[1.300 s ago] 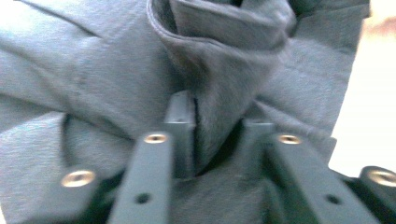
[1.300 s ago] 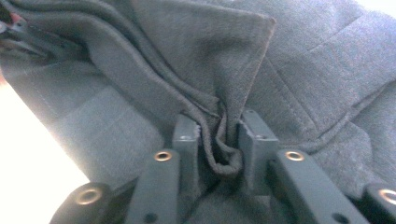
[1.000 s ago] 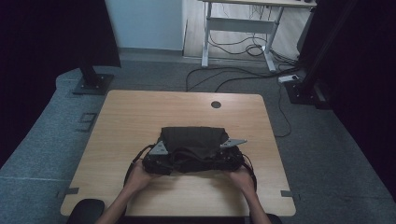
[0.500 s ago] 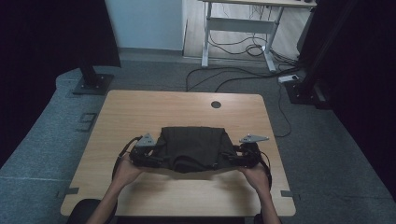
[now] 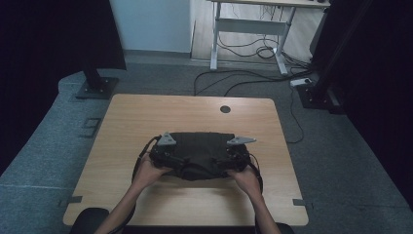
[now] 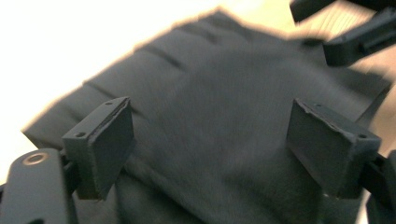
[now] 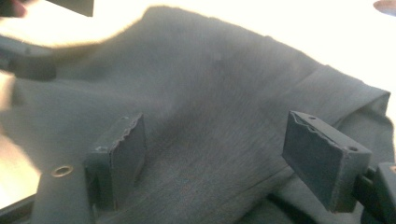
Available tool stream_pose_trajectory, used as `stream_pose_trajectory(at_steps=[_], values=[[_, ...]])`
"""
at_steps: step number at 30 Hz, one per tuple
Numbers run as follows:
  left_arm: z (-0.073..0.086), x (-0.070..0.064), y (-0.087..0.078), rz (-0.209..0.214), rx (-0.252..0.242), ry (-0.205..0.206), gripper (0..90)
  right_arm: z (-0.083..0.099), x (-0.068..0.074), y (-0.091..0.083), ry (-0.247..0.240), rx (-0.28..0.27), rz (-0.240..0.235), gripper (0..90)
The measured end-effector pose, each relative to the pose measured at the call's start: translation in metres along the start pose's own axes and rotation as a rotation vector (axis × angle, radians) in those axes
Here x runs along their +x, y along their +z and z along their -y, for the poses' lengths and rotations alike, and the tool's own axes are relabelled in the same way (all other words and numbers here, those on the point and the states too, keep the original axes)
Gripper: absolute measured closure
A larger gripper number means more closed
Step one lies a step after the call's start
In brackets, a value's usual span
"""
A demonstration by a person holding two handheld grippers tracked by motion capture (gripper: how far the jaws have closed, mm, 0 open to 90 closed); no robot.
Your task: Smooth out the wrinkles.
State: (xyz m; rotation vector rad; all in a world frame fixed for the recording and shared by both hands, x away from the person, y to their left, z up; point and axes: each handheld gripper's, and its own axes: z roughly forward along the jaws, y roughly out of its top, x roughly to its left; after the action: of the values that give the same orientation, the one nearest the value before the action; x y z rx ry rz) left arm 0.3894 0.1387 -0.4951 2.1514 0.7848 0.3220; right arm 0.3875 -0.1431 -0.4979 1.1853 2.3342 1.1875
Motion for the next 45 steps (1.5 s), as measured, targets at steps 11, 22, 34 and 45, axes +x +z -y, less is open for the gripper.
stream_pose_trajectory(at_steps=[11, 22, 34, 45], values=[[0.037, -0.011, 0.011, -0.131, 0.105, 0.015, 15.6, 0.032, 0.004, 0.004, -0.080, 0.121, 0.062, 20.2], [0.043, 0.001, 0.009, -0.157, 0.115, -0.016, 17.1, 0.037, 0.006, 0.021, -0.047, 0.128, 0.066, 22.3], [0.029, 0.048, 0.026, -0.181, 0.099, -0.082, 16.8, 0.013, -0.016, 0.059, -0.001, 0.051, 0.071, 22.3], [0.026, 0.061, 0.038, -0.191, 0.055, -0.104, 16.4, 0.000, -0.031, 0.072, 0.018, 0.048, 0.083, 22.3]])
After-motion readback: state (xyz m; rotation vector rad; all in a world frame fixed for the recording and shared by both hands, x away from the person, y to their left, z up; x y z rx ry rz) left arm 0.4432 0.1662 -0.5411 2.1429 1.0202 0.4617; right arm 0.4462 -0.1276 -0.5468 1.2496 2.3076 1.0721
